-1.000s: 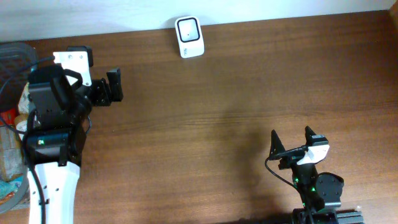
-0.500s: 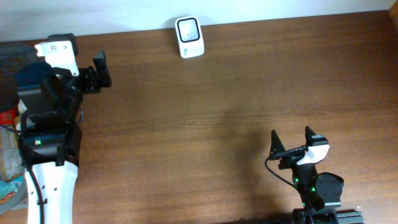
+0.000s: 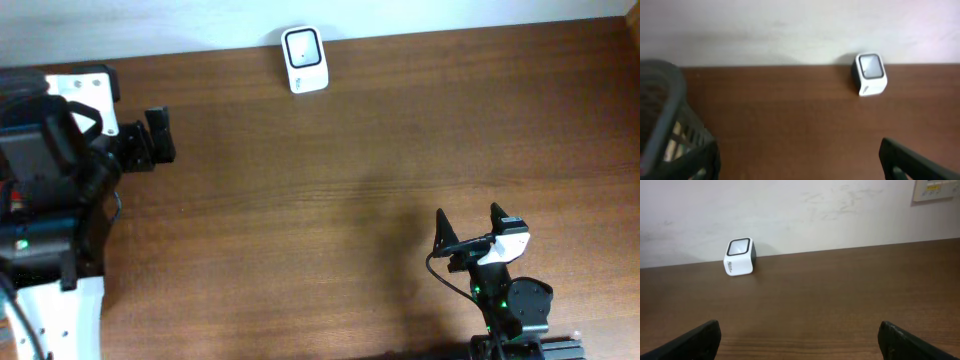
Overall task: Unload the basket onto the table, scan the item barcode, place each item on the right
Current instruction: 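Reach the left gripper into the grey basket toward the items, then lift the white-and-gold tube out and place it on the table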
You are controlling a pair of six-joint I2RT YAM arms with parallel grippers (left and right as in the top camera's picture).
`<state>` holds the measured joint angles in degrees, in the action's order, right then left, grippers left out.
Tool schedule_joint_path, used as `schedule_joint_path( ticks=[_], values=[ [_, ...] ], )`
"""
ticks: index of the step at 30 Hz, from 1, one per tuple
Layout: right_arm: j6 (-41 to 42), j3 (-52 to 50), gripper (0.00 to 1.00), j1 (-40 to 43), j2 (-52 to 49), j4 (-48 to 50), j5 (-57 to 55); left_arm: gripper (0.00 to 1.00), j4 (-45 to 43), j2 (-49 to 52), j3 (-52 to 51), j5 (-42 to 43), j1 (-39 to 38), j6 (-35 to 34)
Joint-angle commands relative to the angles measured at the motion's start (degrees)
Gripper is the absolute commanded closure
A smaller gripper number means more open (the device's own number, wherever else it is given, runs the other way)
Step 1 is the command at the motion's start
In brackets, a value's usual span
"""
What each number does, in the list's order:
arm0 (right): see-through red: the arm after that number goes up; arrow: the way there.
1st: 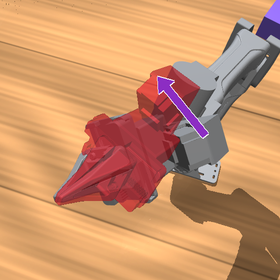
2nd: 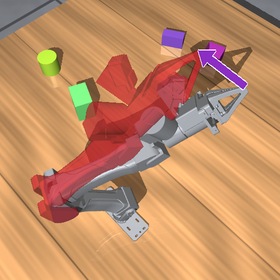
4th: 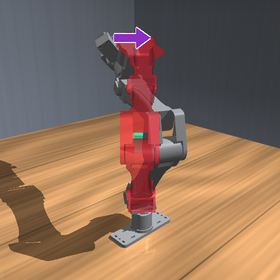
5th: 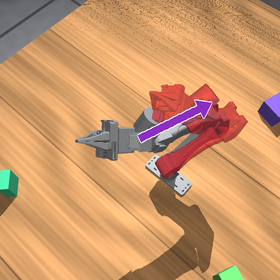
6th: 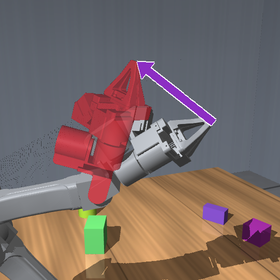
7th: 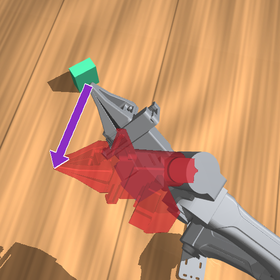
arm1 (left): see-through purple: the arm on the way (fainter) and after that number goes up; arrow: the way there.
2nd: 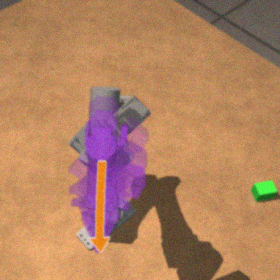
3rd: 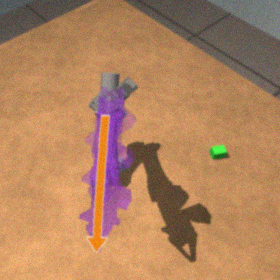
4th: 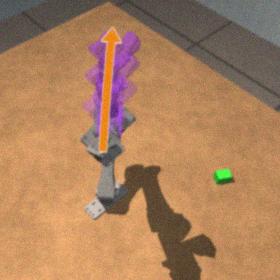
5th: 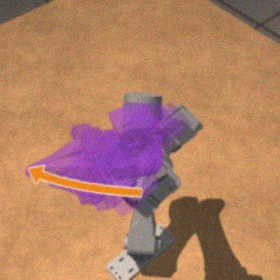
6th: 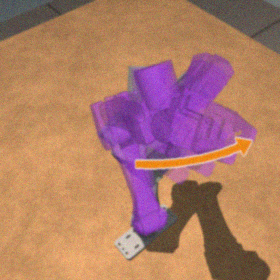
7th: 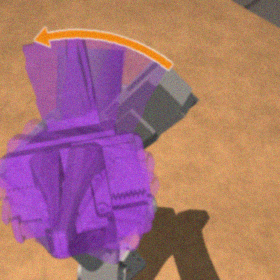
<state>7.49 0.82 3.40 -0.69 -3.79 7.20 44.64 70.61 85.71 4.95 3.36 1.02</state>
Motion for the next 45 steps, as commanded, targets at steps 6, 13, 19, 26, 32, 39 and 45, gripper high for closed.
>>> schedule_joint_path(
  ticks=[6, 13, 19, 26, 32, 39, 45],
  values=[
    [0.02, -0.5, 0.01, 0.37, 0.33, -0.02, 0.55, 0.0, 15.08, 10.67, 20.72, -6.75, 0.2, 0.24],
    [0.02, -0.5, 0.01, 0.39, 0.33, -0.02, 0.55, 0.01, 15.89, 14.1, 26.95, -12.59, 0.5, 0.76],
    [0.02, -0.5, 0.01, 0.39, 0.33, -0.02, 0.55, 0.01, 10.69, 15.67, 26.97, -13.81, 7.17, 2.29],
    [0.02, -0.5, 0.01, 0.39, 0.33, -0.02, 0.55, 0.15, 13.44, 18.67, 26.6, -10.23, 27.41, 0.22],
    [0.02, -0.5, 0.01, 0.39, 0.33, -0.02, 0.55, 0.15, 10.99, 25.7, 12.9, -6.01, 33.75, -2.93],
    [0.02, -0.5, 0.01, 0.39, 0.33, -0.02, 0.55, 0.14, -1.11, 30.38, -2.49, -6.14, 34.32, -2.73],
    [0.02, -0.5, 0.01, 0.39, 0.33, -0.02, 0.55, 0.12, -1.14, 35.58, -2.49, -6.16, 34.32, -2.75]
  ],
)
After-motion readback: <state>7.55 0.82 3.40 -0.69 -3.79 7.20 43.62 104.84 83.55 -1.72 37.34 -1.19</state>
